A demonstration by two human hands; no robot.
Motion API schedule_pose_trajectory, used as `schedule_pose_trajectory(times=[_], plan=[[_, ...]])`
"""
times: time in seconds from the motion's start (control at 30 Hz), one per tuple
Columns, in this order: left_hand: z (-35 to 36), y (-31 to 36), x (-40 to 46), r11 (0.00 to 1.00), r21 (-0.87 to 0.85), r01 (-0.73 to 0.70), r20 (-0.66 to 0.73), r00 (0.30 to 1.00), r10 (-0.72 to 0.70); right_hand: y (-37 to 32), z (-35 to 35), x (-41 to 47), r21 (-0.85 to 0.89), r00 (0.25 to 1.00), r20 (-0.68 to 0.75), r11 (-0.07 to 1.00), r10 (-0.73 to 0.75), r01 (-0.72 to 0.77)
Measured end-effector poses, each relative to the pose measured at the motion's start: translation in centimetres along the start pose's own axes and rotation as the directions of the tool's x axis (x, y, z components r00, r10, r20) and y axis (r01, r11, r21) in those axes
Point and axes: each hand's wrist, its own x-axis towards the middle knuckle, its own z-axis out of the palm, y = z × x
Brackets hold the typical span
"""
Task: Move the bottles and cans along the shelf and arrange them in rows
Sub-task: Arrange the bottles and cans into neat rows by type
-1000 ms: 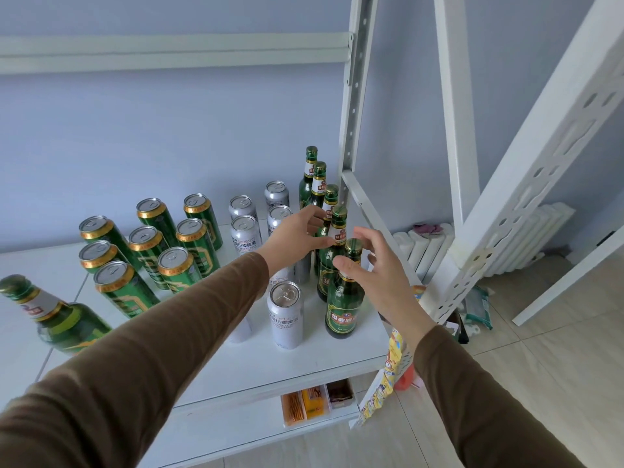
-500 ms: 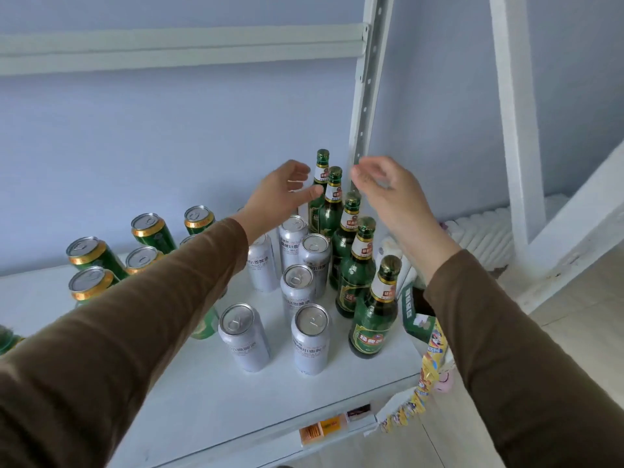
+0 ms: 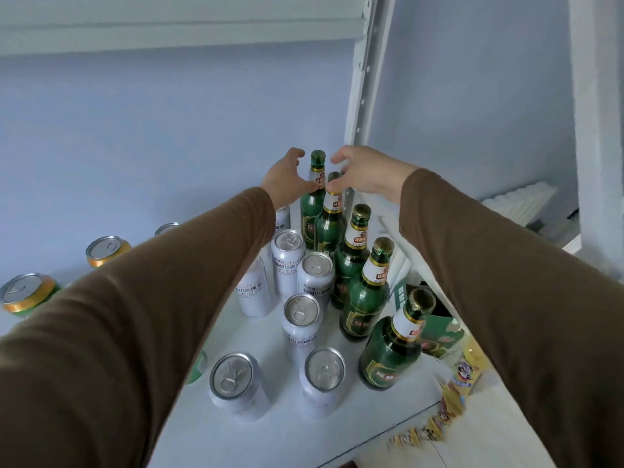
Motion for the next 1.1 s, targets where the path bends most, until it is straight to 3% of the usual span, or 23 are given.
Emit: schedule_pose_trajectory(times=[0.23,0.43,0.83,1.1], plan=[[1.8,-0.6,3.3,0.996,0.006,-0.086,0.048,0.995,0.086,0.7,1.0,2.7,-0.124,0.998,0.054,0.992,-0.028,0.035],[2.2,-1.1,4.6,0.993,-0.04,-0.114,0.003,0.993,0.114,1.2,1.4,3.7,-0.207,0.99,-0.022,0.97,-0.138,0.13],[1.8,-1.9,7.1,0.989,-0.05,-0.139,-0.009,0.99,0.138,1.3,1.1,6.3,-0.193,0.988,-0.046,0.971,-0.151,0.139],[1.2,-2.4,8.1,0.99,-0.003,-0.144,0.093,0.985,0.143,0.5,0.9,7.0,-0.204,0.988,-0.031,0.968,-0.154,0.145]])
